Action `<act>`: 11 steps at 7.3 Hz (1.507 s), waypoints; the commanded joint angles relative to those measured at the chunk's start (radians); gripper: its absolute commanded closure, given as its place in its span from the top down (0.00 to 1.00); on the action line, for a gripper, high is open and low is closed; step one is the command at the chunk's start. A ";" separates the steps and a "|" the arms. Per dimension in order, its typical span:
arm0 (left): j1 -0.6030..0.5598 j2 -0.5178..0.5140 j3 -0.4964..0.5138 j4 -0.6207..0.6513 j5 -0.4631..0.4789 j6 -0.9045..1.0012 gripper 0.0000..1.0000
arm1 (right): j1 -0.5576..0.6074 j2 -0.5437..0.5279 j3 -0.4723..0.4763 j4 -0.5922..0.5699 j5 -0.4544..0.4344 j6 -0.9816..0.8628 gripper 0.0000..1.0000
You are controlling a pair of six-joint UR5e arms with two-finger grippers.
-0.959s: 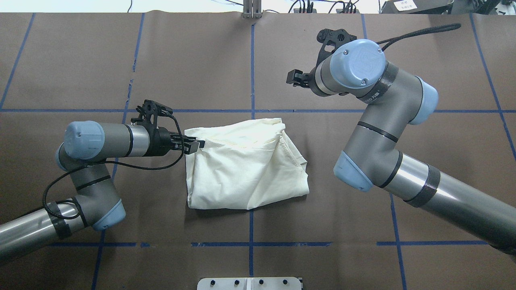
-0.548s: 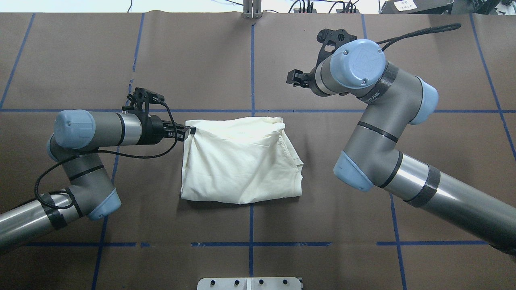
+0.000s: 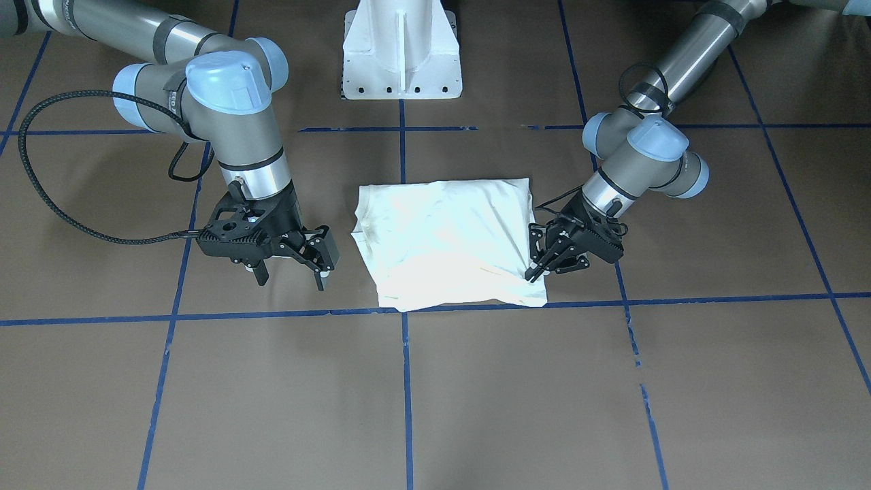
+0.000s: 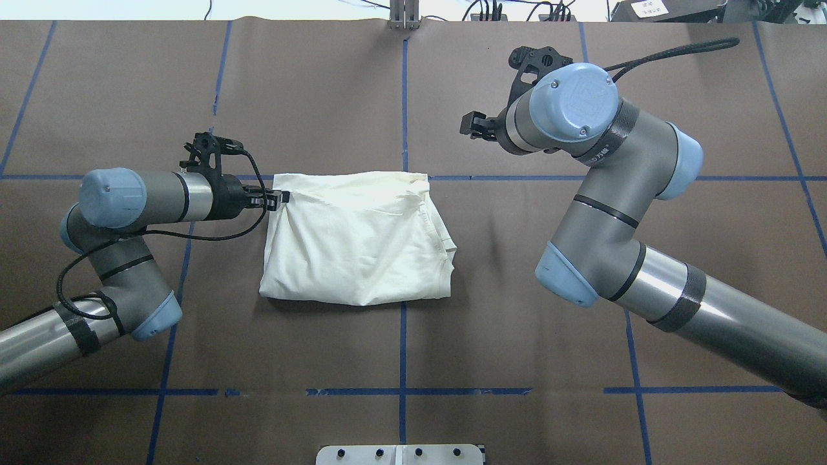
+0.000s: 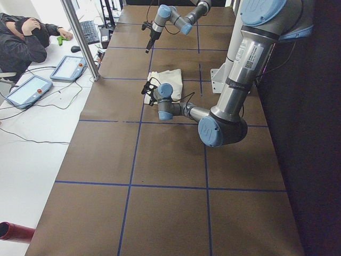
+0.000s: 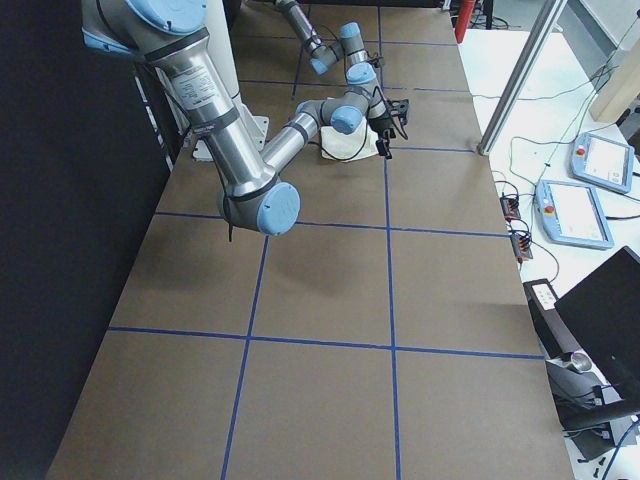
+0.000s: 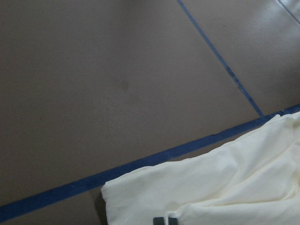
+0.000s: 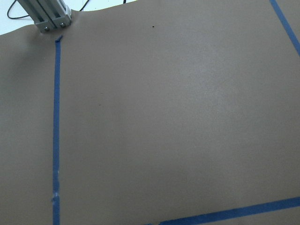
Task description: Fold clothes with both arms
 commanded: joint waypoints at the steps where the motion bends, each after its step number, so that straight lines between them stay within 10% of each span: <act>1: -0.039 -0.002 0.000 0.003 -0.003 -0.011 0.82 | 0.003 0.001 0.001 -0.002 0.005 -0.001 1.00; 2: -0.056 -0.003 -0.002 0.007 -0.022 -0.006 1.00 | 0.009 0.001 0.001 -0.002 0.027 -0.001 1.00; 4: -0.196 0.000 -0.088 0.122 -0.246 -0.006 1.00 | 0.038 0.001 0.002 -0.005 0.081 -0.010 1.00; 9: -0.175 0.029 -0.544 0.734 -0.226 -0.003 1.00 | 0.333 -0.037 0.074 -0.267 0.412 -0.546 1.00; 11: -0.227 0.034 -0.677 1.018 -0.230 0.273 1.00 | 0.555 -0.116 0.071 -0.403 0.532 -0.990 1.00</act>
